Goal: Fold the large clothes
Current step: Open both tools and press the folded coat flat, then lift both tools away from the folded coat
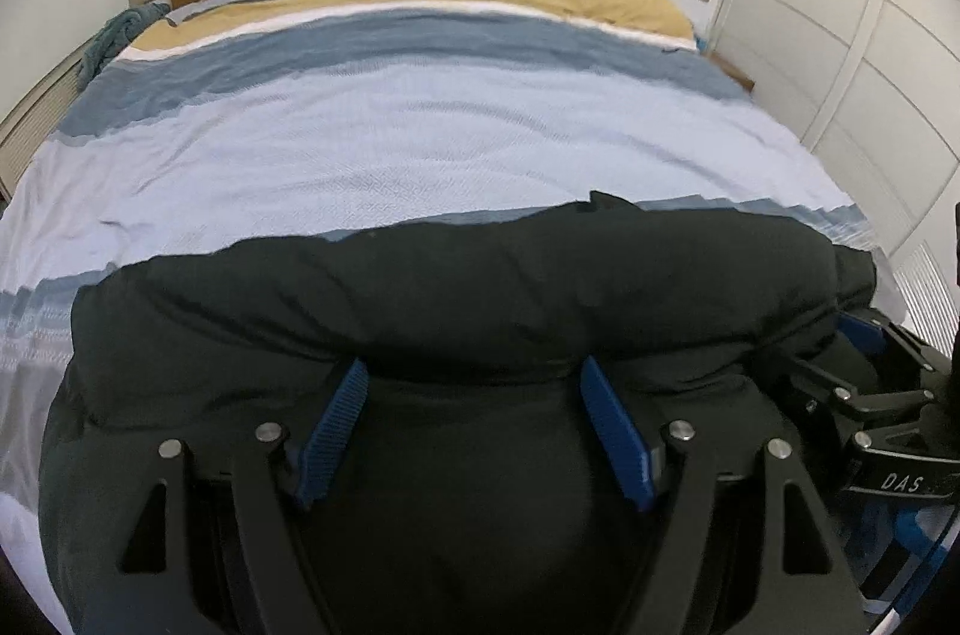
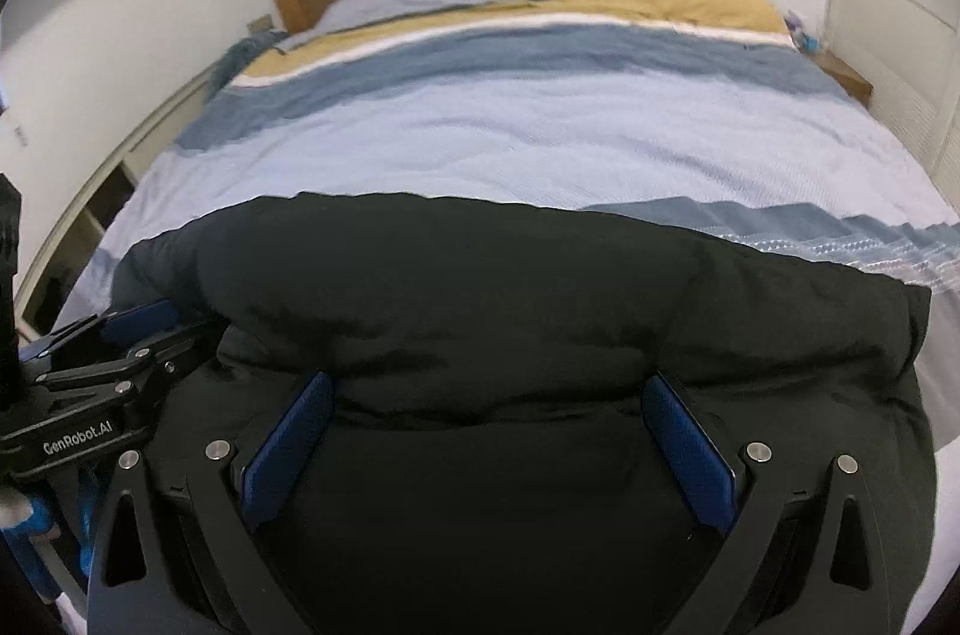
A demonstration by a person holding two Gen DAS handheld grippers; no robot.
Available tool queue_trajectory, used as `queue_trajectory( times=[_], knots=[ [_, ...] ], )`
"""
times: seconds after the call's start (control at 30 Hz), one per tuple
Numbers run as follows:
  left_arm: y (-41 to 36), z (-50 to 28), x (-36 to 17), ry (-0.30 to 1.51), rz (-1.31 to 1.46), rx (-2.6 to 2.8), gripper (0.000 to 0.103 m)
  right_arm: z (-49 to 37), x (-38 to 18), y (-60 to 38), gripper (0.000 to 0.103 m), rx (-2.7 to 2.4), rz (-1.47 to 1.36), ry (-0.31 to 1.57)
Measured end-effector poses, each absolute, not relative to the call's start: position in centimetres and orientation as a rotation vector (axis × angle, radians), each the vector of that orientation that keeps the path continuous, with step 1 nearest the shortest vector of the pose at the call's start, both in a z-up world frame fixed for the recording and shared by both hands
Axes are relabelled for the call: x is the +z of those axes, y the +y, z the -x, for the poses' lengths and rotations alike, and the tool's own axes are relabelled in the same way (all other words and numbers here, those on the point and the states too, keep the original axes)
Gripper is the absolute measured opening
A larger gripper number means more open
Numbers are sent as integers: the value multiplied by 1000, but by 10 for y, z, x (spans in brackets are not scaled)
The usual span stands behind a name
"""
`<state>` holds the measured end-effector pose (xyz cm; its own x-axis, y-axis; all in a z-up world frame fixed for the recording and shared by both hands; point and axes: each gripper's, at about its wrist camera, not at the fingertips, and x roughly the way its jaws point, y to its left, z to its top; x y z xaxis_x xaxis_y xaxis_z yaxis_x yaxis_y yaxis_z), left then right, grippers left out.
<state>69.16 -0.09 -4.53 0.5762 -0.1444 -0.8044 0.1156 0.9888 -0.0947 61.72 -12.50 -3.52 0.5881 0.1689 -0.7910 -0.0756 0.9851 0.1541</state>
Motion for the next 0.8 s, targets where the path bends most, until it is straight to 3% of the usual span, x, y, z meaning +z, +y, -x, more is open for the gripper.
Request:
queue_trajectory(
  times=[0.47, 0.8],
  knots=[
    [7, -786, -85, 1043, 78, -136, 88, -701, -64, -134, 101, 112, -101, 1039],
    [30, -773, -87, 1055, 98, -150, 90, -693, -72, -162, 102, 134, -149, 1057]
  ],
)
